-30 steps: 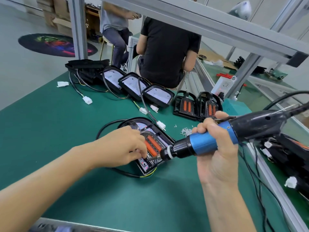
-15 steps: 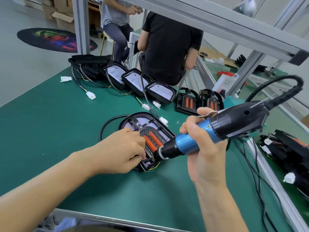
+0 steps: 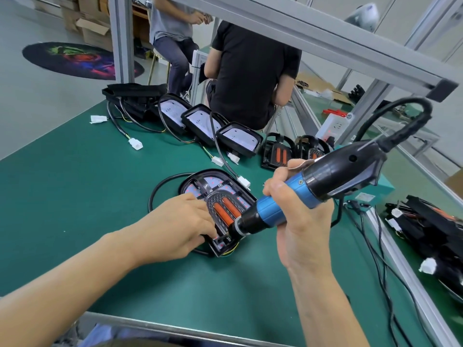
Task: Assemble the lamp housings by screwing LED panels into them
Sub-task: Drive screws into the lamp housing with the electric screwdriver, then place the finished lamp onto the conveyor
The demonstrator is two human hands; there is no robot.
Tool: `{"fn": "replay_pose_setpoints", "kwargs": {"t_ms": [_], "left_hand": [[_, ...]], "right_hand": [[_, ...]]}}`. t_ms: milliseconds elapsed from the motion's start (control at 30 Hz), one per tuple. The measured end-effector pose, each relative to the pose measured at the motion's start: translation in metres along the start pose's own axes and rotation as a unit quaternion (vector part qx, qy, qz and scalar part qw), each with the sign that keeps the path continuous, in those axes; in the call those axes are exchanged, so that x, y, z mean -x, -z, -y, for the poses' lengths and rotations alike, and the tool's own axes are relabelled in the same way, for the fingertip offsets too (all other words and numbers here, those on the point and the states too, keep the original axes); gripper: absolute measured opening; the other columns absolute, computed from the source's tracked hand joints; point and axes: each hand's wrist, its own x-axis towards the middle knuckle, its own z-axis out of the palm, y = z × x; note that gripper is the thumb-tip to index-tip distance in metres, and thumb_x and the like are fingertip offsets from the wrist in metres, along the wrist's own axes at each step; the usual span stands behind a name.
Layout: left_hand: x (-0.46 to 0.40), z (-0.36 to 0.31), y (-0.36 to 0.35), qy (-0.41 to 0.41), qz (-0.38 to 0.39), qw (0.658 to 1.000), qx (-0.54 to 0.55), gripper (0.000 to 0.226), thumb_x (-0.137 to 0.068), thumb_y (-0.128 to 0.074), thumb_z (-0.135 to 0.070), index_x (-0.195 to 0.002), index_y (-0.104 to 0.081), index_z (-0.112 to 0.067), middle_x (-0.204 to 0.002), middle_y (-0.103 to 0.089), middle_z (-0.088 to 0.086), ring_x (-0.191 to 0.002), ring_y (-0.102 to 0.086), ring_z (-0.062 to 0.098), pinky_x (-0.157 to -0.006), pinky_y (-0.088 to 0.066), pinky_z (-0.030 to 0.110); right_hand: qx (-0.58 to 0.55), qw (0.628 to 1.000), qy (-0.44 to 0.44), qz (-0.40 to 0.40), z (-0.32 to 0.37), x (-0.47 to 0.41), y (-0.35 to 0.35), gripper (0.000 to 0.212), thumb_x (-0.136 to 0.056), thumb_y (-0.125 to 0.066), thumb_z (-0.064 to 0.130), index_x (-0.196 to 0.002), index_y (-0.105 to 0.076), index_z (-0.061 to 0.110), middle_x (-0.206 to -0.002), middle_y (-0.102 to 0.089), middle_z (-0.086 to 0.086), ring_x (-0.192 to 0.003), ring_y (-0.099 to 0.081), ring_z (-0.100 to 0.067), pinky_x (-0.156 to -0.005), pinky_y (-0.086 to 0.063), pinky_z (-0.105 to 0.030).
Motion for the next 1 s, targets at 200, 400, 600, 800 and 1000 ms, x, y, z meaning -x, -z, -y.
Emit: {"fn": "replay_pose_setpoints", "kwargs": {"t_ms": [200,400,600,800,1000], "left_hand": [[0.001,0.002,-0.002,-0.011,-0.016,1.000,-0.002,0.019,-0.069,-0.078,-0.020,-0.085,-0.073,-0.029,-0.083,-0.070,-0.018,-0.081,-0.062,0.013,-0.078,-0.041,0.029],[0.001,0.003,-0.002,-0.007,-0.010,1.000,0.003,0.016,-0.073,-0.075,-0.020,-0.087,-0.073,-0.028,-0.085,-0.071,-0.016,-0.083,-0.062,0.014,-0.080,-0.041,0.030],[0.002,0.004,-0.003,-0.012,-0.015,1.000,0.005,0.016,-0.073,-0.073,-0.020,-0.086,-0.072,-0.029,-0.084,-0.069,-0.017,-0.084,-0.061,0.012,-0.077,-0.048,0.032],[0.004,0.005,-0.008,-0.009,-0.035,0.999,0.019,0.017,-0.070,-0.070,-0.019,-0.084,-0.068,-0.029,-0.086,-0.066,-0.019,-0.088,-0.051,0.007,-0.077,-0.040,0.029],[0.010,0.003,-0.019,-0.012,-0.079,0.996,0.028,0.015,-0.079,-0.060,-0.019,-0.088,-0.069,-0.026,-0.090,-0.065,-0.019,-0.086,-0.057,0.011,-0.081,-0.038,0.024]], "right_hand": [[0.027,1.000,0.005,0.007,0.002,-0.001,0.000,0.029,-0.075,-0.062,0.001,-0.070,-0.061,0.030,-0.076,-0.056,0.001,-0.070,-0.051,-0.018,-0.067,-0.046,-0.024],[0.023,1.000,0.001,0.016,0.002,0.000,0.000,0.030,-0.075,-0.062,-0.001,-0.070,-0.058,0.028,-0.073,-0.050,-0.001,-0.069,-0.048,-0.020,-0.067,-0.046,-0.025],[0.013,0.999,0.026,0.029,0.004,0.000,0.004,0.029,-0.075,-0.066,0.002,-0.078,-0.063,0.031,-0.080,-0.056,0.000,-0.073,-0.051,-0.020,-0.073,-0.046,-0.029],[-0.040,0.990,0.106,-0.085,0.032,-0.018,0.034,0.023,-0.082,-0.059,0.005,-0.086,-0.064,0.026,-0.092,-0.061,0.002,-0.071,-0.057,-0.014,-0.076,-0.045,-0.029],[-0.001,0.961,0.102,-0.255,0.056,-0.044,0.096,0.021,-0.090,-0.061,0.000,-0.100,-0.049,0.015,-0.079,-0.054,0.004,-0.057,-0.055,-0.010,-0.063,-0.048,-0.025]]}}
